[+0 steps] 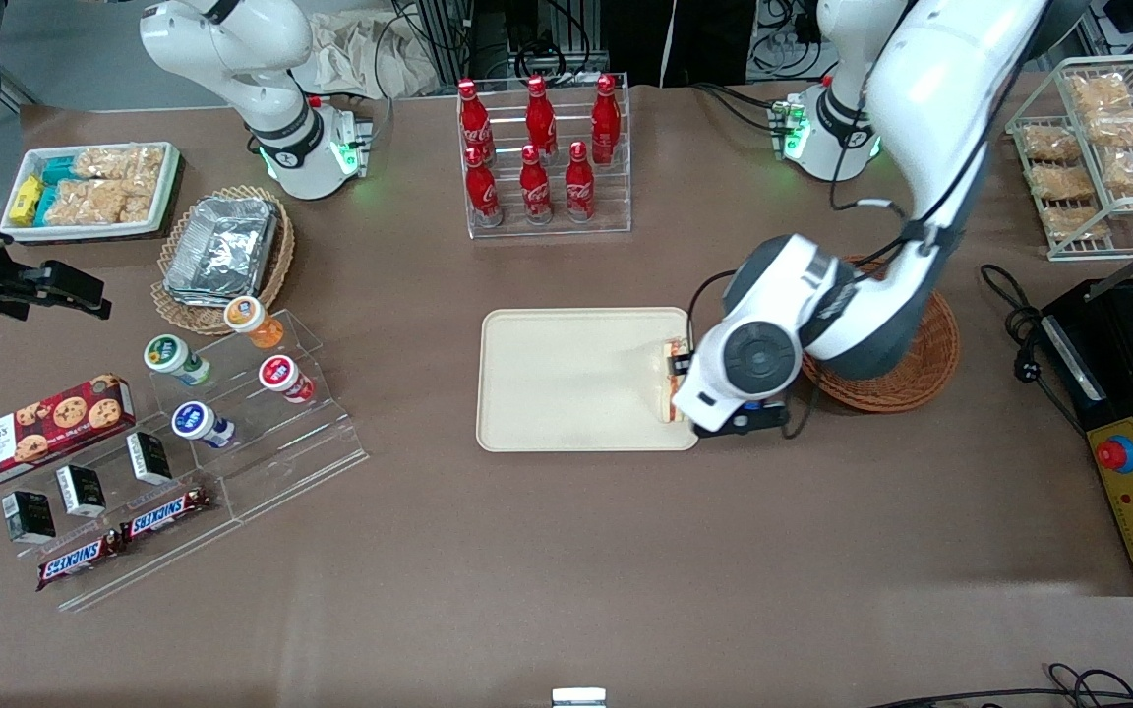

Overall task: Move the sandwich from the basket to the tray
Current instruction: 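Open the left gripper to release the sandwich and lift away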

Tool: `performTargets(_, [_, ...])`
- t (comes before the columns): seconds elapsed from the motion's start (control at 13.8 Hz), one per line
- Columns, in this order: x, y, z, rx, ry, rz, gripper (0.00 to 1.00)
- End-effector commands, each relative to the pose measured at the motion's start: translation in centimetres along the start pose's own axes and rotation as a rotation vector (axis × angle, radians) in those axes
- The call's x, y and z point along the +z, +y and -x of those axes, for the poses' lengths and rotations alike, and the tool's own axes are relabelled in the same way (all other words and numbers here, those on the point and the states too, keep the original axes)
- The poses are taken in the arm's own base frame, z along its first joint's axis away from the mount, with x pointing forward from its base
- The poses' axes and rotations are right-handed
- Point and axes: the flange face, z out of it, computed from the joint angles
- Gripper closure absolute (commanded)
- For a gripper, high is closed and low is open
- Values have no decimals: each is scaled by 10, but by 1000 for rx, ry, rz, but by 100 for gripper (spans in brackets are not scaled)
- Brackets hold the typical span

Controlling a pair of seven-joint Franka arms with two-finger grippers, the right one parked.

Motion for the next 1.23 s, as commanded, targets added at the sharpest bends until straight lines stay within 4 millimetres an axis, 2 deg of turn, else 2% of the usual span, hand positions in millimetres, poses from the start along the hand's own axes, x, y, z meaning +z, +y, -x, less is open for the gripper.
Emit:
performTargets(0.0, [-44, -39, 7, -2, 4, -9, 0])
performTargets(0.22, [-74, -83, -1, -26, 24, 14, 0])
performTargets(0.36, [-96, -119, -4, -23, 53, 33, 0])
performTargets(0.51, [-113, -161, -9, 10, 74, 44, 0])
performTargets(0.8, [-134, -248, -13, 87, 114, 33, 0])
performTargets(0.94, [-142, -274, -11, 121, 134, 27, 0])
performTargets(1.16, [-155, -302, -2, 127, 167, 12, 0])
